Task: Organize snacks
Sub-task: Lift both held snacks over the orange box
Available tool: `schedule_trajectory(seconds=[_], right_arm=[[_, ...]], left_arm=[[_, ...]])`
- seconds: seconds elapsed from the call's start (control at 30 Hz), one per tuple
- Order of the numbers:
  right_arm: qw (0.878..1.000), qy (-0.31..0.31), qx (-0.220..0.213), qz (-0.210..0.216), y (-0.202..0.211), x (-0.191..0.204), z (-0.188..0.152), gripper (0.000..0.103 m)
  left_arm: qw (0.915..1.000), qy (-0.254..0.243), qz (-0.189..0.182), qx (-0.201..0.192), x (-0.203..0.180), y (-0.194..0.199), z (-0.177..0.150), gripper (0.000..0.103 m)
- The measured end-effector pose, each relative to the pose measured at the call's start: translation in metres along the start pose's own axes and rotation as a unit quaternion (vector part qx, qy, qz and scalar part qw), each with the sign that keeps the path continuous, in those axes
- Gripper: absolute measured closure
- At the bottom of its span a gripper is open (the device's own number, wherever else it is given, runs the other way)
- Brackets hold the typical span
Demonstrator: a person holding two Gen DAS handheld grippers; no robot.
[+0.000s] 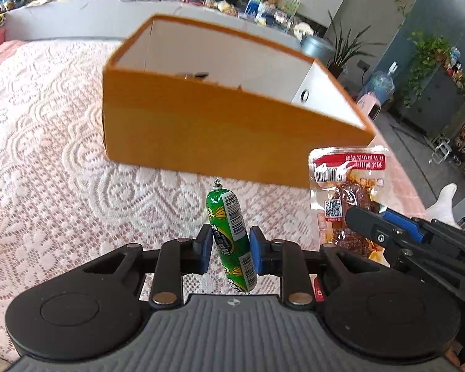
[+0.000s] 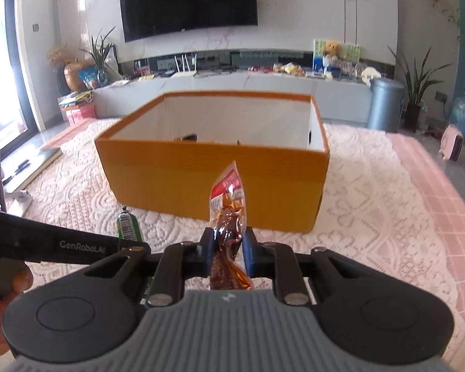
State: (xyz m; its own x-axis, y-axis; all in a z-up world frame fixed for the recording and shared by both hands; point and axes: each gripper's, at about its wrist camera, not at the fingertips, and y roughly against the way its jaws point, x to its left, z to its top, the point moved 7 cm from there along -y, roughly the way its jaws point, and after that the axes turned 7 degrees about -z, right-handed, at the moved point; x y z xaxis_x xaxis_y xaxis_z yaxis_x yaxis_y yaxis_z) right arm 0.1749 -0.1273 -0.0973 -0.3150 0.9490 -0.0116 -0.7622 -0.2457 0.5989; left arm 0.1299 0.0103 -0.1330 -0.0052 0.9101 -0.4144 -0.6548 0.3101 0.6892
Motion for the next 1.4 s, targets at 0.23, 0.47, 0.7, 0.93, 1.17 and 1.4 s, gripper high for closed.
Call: schedule_trajectory(seconds=[0.23,0.47,0.7,0.93,1.17,1.4], right_arm=[[0.999,0.005,-0.039,-0.005,0.027,0.002,0.018,0.087],[0.997,0.012,-0.074,-0.002,0.045,0.003,0.046,0.088],[0.994,0.030,-0.102,-0.003,0.048,0.007,0.079,0.088],[0.993,0.038,-0.112,0.000,0.029,0.013,0.111,0.088],[0.992,0.058,-0.113,-0.012,0.001,0.018,0.132,0.088],[0.992,0.073,-0.095,-0.032,-0.036,0.012,0.144,0.088]], left_arm=[[0.9987,-0.001,-0.013,-0.049,-0.003,0.038,0.017,0.075],[0.9960,-0.004,-0.017,-0.087,-0.007,0.059,0.043,0.075],[0.9922,-0.018,-0.021,-0.122,-0.016,0.061,0.082,0.075],[0.9893,-0.036,-0.011,-0.141,-0.018,0.056,0.113,0.075],[0.9888,-0.050,0.000,-0.140,-0.016,0.038,0.138,0.075],[0.9908,-0.052,0.003,-0.124,-0.012,0.012,0.151,0.075]])
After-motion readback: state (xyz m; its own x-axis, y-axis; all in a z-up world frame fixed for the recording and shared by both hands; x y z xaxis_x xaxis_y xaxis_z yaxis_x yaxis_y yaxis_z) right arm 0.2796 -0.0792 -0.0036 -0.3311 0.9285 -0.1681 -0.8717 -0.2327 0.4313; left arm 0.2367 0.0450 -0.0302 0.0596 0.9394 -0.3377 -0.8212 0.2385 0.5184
